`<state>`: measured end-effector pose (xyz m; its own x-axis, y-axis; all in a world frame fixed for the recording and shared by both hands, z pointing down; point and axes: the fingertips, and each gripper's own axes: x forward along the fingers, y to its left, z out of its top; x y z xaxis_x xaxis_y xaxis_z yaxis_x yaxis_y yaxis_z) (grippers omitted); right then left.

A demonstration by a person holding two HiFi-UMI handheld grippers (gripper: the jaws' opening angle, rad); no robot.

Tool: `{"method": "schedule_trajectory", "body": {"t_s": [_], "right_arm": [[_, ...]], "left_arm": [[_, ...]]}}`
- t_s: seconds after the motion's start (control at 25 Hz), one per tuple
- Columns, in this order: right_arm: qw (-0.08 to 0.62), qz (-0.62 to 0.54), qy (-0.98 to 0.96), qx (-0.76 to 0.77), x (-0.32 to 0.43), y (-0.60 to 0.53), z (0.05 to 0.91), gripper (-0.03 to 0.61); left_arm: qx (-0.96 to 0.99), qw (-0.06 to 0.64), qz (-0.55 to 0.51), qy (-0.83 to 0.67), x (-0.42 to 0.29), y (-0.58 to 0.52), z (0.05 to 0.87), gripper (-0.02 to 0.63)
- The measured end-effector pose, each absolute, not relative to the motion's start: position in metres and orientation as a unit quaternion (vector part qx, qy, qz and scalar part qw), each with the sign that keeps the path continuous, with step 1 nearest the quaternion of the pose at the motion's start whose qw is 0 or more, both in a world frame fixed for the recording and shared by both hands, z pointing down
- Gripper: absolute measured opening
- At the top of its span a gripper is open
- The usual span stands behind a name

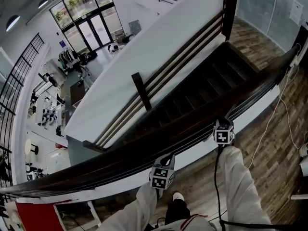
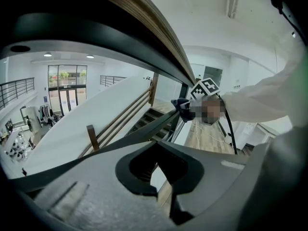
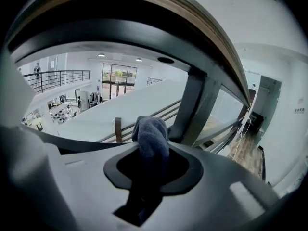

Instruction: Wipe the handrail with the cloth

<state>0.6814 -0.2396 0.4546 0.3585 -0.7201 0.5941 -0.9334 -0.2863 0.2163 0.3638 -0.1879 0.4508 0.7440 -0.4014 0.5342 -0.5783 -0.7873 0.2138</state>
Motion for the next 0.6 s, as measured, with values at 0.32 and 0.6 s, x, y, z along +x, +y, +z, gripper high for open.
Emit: {"method": "schedule_trajectory", "body": {"t_s": [0.32,0.6], "right_arm": [[0.261,0.197,-0.557,0.764,0.543,-0.211,0.443,0.089],[0.257,0.209,-0.629,0.703,0.35,-0.205,0.46,0.089]], "left_arm": [[0.912,0.197,0.221,-0.283,0.262,-0.175,0.447,0.002],[0.884,0.221,0.216,-0.351,0.113,-0.166,0.459,0.002]]}}
